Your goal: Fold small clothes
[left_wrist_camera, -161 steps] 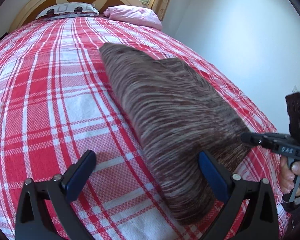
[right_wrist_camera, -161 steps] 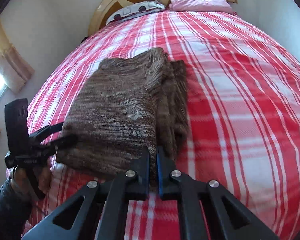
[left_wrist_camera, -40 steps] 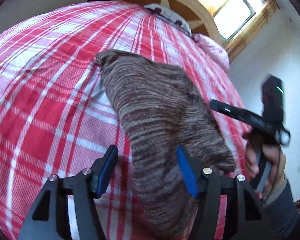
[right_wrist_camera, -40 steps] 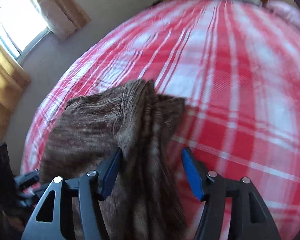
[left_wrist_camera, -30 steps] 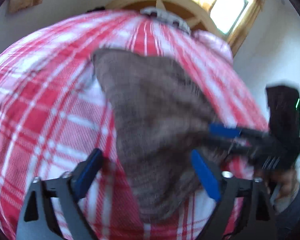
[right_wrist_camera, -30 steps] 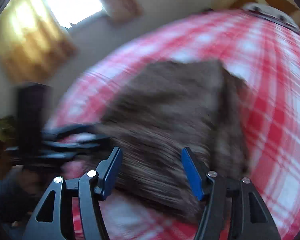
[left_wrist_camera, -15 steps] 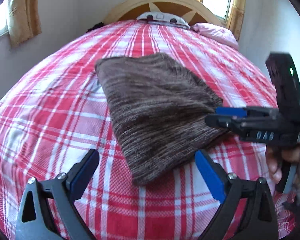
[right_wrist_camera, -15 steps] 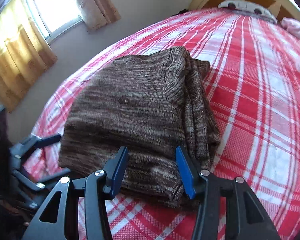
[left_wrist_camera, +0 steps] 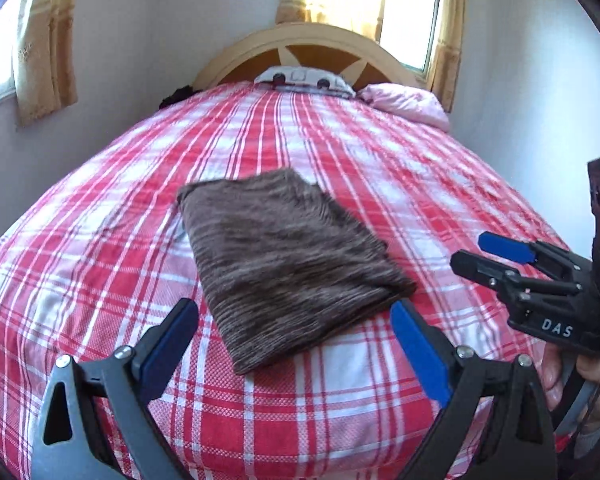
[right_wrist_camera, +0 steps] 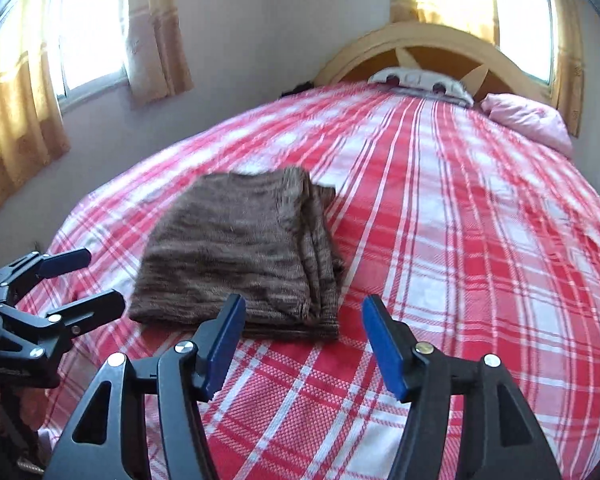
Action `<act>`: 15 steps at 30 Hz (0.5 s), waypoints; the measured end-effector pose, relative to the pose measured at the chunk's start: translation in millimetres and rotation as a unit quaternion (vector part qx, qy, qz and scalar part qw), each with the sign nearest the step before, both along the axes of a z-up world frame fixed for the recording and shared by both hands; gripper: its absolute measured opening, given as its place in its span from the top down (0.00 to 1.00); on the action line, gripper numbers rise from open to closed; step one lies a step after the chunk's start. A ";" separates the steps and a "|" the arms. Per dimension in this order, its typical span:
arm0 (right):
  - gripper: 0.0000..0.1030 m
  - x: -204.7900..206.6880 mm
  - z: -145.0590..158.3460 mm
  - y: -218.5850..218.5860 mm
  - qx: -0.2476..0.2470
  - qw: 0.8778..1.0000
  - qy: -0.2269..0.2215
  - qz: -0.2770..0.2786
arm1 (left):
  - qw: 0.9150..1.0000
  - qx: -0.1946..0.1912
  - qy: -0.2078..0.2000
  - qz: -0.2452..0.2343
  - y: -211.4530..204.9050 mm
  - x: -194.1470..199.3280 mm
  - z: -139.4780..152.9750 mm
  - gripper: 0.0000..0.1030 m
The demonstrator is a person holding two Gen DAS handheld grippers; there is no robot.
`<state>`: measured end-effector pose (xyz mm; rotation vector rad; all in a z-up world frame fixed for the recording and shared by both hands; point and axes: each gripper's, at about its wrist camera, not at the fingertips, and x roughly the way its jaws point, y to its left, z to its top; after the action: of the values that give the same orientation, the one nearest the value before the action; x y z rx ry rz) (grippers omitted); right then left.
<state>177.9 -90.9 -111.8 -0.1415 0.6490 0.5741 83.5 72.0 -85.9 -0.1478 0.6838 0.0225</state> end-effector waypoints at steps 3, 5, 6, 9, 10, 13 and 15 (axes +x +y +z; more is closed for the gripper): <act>0.40 -12.2 15.2 -7.3 0.011 1.000 -0.024 -0.013 | 1.000 0.005 -0.021 0.004 -0.9 -7.1 12.8 0.04; 0.39 -21.2 26.1 -11.7 0.020 0.999 -0.044 -0.021 | 0.999 0.008 -0.035 0.004 -2.0 -11.7 21.5 0.04; 0.39 -24.1 28.9 -12.3 0.023 0.998 -0.049 -0.023 | 0.999 0.010 -0.042 0.004 -2.3 -13.7 25.1 0.02; 0.36 -29.3 36.8 -13.3 0.030 0.998 -0.056 -0.023 | 0.999 0.007 -0.053 0.002 -1.9 -17.0 31.6 0.02; 0.33 -30.4 38.3 -13.1 0.029 0.998 -0.057 -0.022 | 0.999 0.007 -0.054 0.002 -2.3 -17.4 32.2 0.02; 0.33 -33.5 40.3 -10.3 0.027 0.998 -0.061 -0.020 | 0.998 0.008 -0.056 0.004 -2.1 -17.5 33.2 0.02; 0.32 -35.7 41.0 -9.9 0.031 0.997 -0.063 -0.018 | 0.998 0.007 -0.056 0.004 -1.2 -17.4 33.3 0.02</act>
<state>142.2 -100.7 -70.8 -0.1072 0.5106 0.5454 66.2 70.7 -52.6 -0.1371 0.5709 0.0261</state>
